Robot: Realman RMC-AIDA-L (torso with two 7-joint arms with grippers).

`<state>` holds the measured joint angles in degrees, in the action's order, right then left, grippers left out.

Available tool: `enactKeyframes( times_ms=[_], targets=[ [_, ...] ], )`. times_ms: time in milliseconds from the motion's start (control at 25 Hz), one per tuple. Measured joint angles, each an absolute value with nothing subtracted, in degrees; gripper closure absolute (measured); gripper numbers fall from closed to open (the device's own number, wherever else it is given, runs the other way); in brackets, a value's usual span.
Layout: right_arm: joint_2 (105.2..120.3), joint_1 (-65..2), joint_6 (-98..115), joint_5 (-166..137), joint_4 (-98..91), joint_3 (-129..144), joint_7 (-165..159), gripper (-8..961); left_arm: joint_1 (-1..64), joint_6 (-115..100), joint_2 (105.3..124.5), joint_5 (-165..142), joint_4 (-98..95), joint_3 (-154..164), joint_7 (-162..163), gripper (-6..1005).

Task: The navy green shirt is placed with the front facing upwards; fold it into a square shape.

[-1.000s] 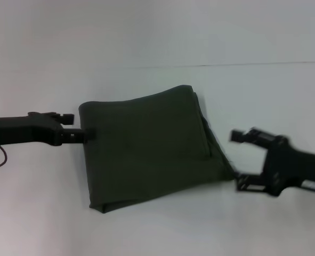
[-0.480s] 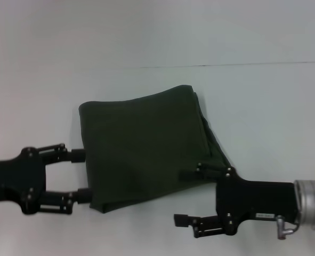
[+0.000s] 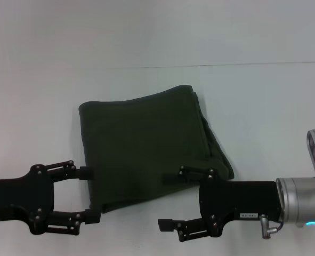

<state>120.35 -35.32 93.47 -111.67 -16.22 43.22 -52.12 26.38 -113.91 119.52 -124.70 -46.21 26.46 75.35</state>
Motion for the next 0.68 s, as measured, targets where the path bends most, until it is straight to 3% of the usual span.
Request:
enactKeyframes(
  times_ms=[680],
  targets=[
    [120.03, -35.1, 96.9, -111.7, -16.7, 43.6, -52.7, 11, 27.0, -110.9, 119.44, -127.5, -44.4, 27.3, 73.4, 78]
  ],
)
